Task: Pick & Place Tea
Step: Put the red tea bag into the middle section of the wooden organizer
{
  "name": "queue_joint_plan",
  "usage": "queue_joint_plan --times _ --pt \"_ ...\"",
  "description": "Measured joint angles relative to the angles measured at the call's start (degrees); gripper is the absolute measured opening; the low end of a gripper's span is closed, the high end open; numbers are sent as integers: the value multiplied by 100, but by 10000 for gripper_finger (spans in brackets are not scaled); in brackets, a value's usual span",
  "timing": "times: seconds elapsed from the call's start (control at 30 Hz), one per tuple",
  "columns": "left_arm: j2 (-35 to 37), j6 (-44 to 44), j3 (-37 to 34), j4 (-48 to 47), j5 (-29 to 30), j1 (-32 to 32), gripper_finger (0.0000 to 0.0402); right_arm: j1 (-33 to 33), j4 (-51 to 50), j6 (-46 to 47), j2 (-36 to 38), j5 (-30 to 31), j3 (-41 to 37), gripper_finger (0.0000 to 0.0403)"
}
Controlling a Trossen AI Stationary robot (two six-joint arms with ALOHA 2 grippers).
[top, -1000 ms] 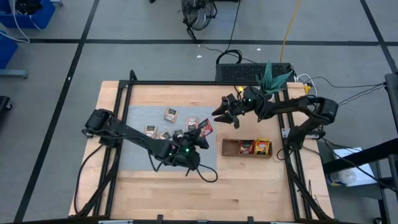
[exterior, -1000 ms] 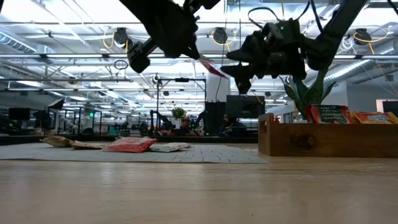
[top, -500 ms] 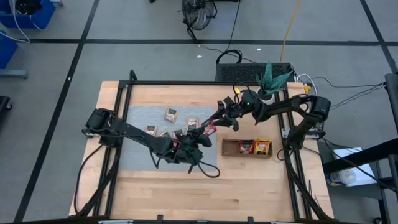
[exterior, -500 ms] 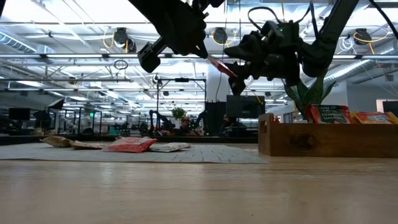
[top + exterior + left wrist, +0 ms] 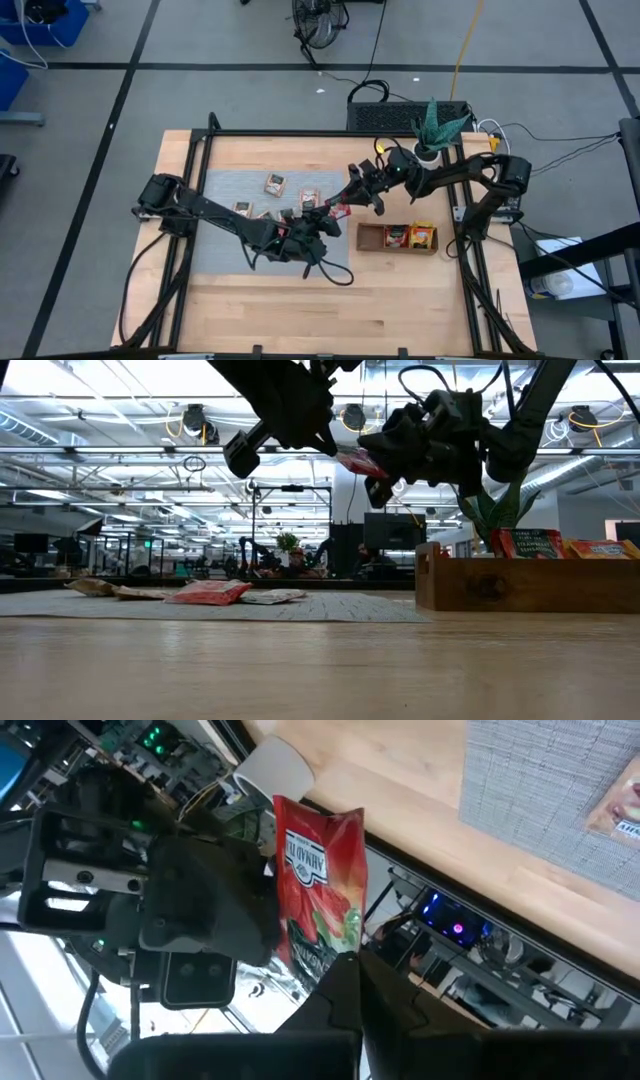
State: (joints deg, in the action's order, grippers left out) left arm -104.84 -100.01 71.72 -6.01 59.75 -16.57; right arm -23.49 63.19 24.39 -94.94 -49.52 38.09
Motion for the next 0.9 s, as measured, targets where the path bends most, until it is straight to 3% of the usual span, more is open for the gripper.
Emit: queue_joint_plan --times 0.17,0.3,0.5,0.63,0.73,0.8,0.9 --pt "0 103 0 19 -5 6 0 0 -3 -357 0 292 0 17" --pt "0 645 0 15 -64 6 2 20 1 -593 0 306 0 2" --pt "20 4001 0 306 -109 33 47 126 77 -753 251 378 -7 0" --pt "308 6136 3 -301 157 100 99 165 -427 -1091 950 708 -71 0" --pt "605 7598 4 -1328 21 203 139 320 -1560 -1574 1754 1188 -113 0" --pt "781 8553 4 -1998 -346 334 161 628 -2698 -2126 2384 1829 -114 0" --pt "973 9825 4 -2899 -772 598 180 1448 -4376 -2948 3291 3634 -111 0"
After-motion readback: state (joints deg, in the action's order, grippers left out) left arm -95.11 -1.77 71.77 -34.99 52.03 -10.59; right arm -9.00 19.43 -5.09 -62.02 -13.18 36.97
